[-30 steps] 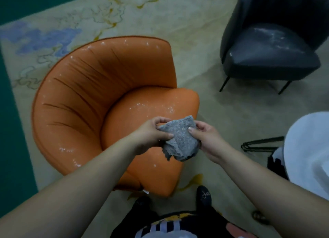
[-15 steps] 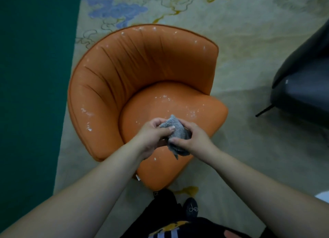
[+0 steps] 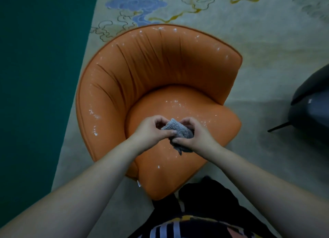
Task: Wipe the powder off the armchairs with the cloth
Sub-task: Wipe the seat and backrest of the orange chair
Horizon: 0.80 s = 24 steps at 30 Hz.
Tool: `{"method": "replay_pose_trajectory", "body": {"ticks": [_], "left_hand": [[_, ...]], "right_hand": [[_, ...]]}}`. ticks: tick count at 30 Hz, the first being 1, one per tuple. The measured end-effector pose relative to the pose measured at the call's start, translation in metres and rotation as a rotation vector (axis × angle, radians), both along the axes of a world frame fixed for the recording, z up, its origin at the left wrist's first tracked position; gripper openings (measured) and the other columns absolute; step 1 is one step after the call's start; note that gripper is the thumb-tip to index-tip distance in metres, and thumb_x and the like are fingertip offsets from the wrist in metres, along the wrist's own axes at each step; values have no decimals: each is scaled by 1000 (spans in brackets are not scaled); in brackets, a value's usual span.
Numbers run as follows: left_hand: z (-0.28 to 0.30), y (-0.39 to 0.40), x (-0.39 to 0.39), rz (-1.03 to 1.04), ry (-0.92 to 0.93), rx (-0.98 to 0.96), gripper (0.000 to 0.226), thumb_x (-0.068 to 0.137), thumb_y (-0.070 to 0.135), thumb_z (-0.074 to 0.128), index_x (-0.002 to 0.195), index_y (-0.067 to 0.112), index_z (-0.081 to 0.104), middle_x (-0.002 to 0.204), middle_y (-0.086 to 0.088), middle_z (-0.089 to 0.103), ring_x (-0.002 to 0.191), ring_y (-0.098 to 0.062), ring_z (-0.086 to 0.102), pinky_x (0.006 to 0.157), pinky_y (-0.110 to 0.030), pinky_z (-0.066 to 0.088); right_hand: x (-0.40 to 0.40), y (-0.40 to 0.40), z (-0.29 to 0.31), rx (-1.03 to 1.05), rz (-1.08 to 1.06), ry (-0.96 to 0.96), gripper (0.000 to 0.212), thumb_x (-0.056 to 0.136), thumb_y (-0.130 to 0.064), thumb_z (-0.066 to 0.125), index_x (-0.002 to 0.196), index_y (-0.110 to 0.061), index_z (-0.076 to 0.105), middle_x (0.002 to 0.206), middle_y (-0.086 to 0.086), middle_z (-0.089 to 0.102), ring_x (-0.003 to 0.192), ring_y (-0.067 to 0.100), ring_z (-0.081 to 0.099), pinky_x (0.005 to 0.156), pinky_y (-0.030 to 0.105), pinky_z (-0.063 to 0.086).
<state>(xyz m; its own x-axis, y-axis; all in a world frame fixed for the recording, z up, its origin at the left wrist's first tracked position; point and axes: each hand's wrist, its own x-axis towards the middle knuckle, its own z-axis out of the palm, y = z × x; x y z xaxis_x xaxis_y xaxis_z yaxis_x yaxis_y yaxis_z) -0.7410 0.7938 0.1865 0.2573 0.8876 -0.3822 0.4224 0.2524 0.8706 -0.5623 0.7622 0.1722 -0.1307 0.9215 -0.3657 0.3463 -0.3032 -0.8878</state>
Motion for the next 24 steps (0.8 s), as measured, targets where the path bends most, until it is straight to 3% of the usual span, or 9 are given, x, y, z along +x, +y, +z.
{"method": "replay_pose_trajectory", "body": {"ticks": [2, 4, 8, 11, 13, 15, 20, 24], "left_hand": [[-7, 8, 3, 160, -29, -63, 22, 75, 16, 81, 90, 15, 65, 89, -7, 72, 84, -22, 70, 74, -34, 59], [-14, 18, 10, 336, -38, -132, 28, 77, 20, 79, 97, 10, 63, 92, -11, 71, 81, -22, 71, 67, -32, 59], [-21, 40, 35, 616, -119, -270, 36, 80, 28, 76, 102, 5, 60, 91, -11, 71, 77, -17, 71, 61, -27, 57], [-23, 56, 57, 696, -247, -393, 33, 86, 35, 69, 104, 8, 61, 95, -10, 72, 82, -17, 72, 68, -29, 56], [-24, 64, 67, 703, -349, -448, 30, 93, 39, 59, 106, 13, 63, 101, -8, 73, 92, -17, 70, 79, -33, 55], [-28, 69, 71, 706, -404, -471, 33, 97, 44, 48, 107, 17, 64, 101, -4, 74, 99, -15, 68, 87, -35, 52], [-53, 59, 65, 762, -181, -389, 28, 102, 35, 43, 116, 22, 63, 110, 4, 71, 100, -10, 64, 86, -32, 51], [-92, 43, 49, 789, 163, -321, 24, 99, 18, 50, 118, 20, 64, 119, 3, 65, 105, -12, 60, 80, -24, 45]], "right_hand": [[5, 13, -7, 113, 16, -149, 60, 67, -28, 86, 118, -28, 54, 115, -11, 53, 108, 7, 52, 86, 16, 44], [10, 28, -10, 273, 28, -266, 63, 67, -33, 84, 123, -29, 55, 120, -15, 46, 116, 7, 44, 97, 22, 37], [22, 66, -21, 363, 375, -307, 80, 67, -40, 84, 137, -28, 46, 134, -14, 41, 125, 10, 40, 107, 35, 36], [34, 100, -35, 340, 477, -315, 86, 67, -39, 85, 140, -28, 41, 131, -11, 41, 121, 7, 42, 101, 24, 37], [43, 121, -43, 275, 459, -249, 79, 70, -26, 85, 138, -24, 43, 123, -9, 44, 115, 6, 44, 92, 6, 33], [51, 140, -48, 186, 409, -194, 66, 75, -13, 79, 134, -19, 48, 117, -6, 50, 108, 9, 51, 81, 2, 36], [56, 161, -71, -60, 408, -105, 55, 86, -7, 66, 136, -18, 46, 112, -8, 58, 106, 11, 59, 84, 19, 45], [49, 170, -99, -204, 379, -48, 63, 92, -10, 56, 144, -35, 32, 117, -10, 56, 97, 13, 64, 80, 29, 56]]}}
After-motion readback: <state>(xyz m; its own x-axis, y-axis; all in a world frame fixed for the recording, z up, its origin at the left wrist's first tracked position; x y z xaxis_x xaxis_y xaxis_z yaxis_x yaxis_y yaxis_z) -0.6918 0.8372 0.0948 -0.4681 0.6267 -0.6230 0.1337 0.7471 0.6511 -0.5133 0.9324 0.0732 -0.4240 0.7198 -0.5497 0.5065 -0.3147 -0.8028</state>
